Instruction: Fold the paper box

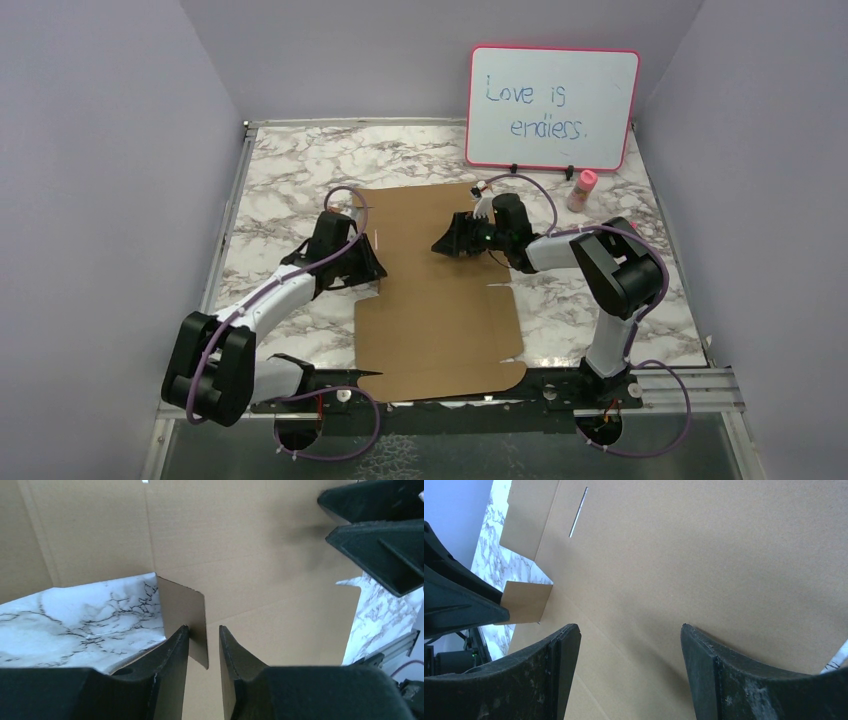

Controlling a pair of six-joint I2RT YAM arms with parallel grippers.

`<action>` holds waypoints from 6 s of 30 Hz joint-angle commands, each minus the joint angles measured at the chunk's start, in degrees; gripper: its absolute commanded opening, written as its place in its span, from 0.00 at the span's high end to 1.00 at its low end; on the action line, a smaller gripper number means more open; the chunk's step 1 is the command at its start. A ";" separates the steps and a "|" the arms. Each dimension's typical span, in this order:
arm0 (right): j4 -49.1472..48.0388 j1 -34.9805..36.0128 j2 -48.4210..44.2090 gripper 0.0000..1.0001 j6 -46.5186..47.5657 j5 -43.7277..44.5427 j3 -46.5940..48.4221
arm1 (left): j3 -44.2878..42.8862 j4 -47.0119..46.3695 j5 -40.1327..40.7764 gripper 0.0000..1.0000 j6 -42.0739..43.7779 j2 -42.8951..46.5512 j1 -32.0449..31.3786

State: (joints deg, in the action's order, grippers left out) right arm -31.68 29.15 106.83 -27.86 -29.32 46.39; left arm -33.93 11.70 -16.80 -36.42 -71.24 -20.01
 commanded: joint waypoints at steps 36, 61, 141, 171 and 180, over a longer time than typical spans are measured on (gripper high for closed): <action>36.97 -8.07 -33.54 0.05 4.29 18.43 -13.06 | -12.18 -13.24 5.19 0.24 5.34 -17.67 -11.23; 33.68 -9.40 -29.11 0.10 2.49 1.98 -13.99 | -9.66 -17.21 4.39 0.24 4.16 -22.91 -12.73; 23.45 -3.33 -23.84 0.23 -3.55 -6.34 -8.75 | -8.16 -20.92 3.38 0.24 2.76 -25.49 -13.65; 28.56 -25.38 -21.52 0.20 2.72 10.44 -3.83 | -20.31 -19.37 3.71 0.22 5.84 -27.05 -7.28; 26.97 -25.80 -15.09 0.31 3.50 6.10 -4.88 | -18.32 -22.68 1.20 0.22 5.33 -30.38 -6.01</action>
State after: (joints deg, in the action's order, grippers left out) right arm -2.11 3.27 89.27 -24.51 -20.08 42.33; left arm -53.17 -7.60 -12.95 -31.46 -100.49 -26.20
